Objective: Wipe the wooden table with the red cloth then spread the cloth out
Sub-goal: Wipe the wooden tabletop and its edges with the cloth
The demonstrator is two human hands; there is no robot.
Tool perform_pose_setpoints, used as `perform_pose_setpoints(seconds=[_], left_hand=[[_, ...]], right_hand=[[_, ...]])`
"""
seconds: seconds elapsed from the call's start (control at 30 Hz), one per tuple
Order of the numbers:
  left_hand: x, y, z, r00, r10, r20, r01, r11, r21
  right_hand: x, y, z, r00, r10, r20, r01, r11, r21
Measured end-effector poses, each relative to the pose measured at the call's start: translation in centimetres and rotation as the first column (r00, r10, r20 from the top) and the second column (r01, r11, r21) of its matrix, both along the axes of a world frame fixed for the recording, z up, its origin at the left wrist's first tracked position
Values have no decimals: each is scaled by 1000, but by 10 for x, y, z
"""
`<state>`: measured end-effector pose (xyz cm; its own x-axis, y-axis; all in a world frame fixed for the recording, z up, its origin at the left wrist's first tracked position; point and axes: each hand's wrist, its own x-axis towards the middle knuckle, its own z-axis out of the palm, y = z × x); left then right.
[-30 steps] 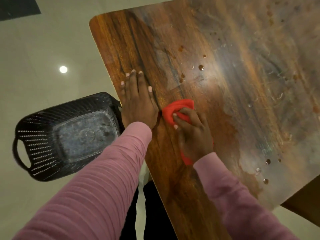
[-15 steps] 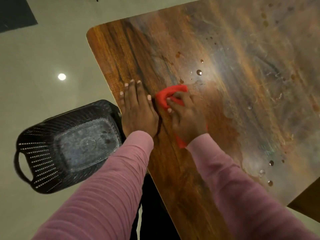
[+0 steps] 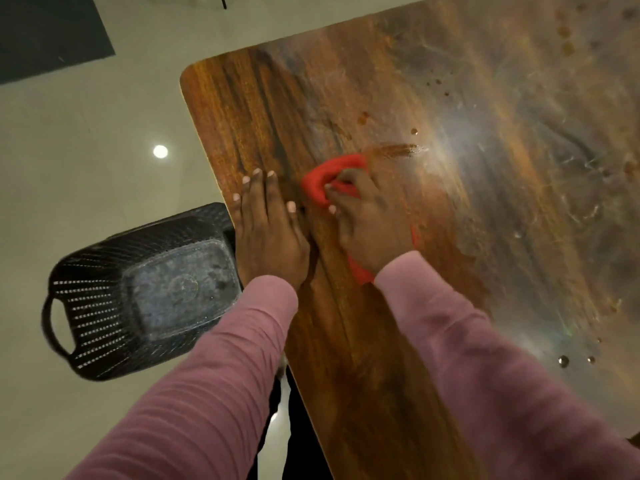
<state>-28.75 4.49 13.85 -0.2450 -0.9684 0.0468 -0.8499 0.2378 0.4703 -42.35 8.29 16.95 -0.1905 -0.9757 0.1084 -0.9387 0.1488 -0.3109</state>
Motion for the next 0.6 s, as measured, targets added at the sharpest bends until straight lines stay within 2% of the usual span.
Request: perform_pose_setpoints(seconds=[0.07, 0.13, 0.2, 0.27, 0.37, 0.43, 0.5, 0.6], left_hand=[[1, 0, 1, 1000, -1, -19, 1, 1000, -9], [3, 0, 1, 999, -15, -44, 15, 1000, -12], [2, 0, 1, 998, -22, -66, 21, 1000, -10], [2, 1, 1, 997, -17, -69, 17, 1000, 7], [0, -2, 3, 992, -11, -124, 16, 999, 36], [4, -4, 5, 985, -6, -172, 13, 999, 44], [8, -6, 8, 975, -13, -221, 24, 998, 50], [10, -19, 13, 972, -47, -231, 58, 997, 43]], right_hand=[[-33, -12, -3, 977, -206, -55, 208, 978, 29], [-59, -23, -2, 897, -441, -9, 441, 896, 38], [-54, -30, 0, 864, -502, 24, 501, 865, 29], [-22, -29, 0, 927, -375, 29, 374, 927, 41], [30, -19, 0, 998, -56, 28, 57, 998, -16], [24, -20, 0, 999, -32, 15, 32, 999, -21], [-3, -25, -2, 975, -221, -11, 221, 975, 9], [-36, -35, -3, 845, -534, 12, 533, 845, 37]])
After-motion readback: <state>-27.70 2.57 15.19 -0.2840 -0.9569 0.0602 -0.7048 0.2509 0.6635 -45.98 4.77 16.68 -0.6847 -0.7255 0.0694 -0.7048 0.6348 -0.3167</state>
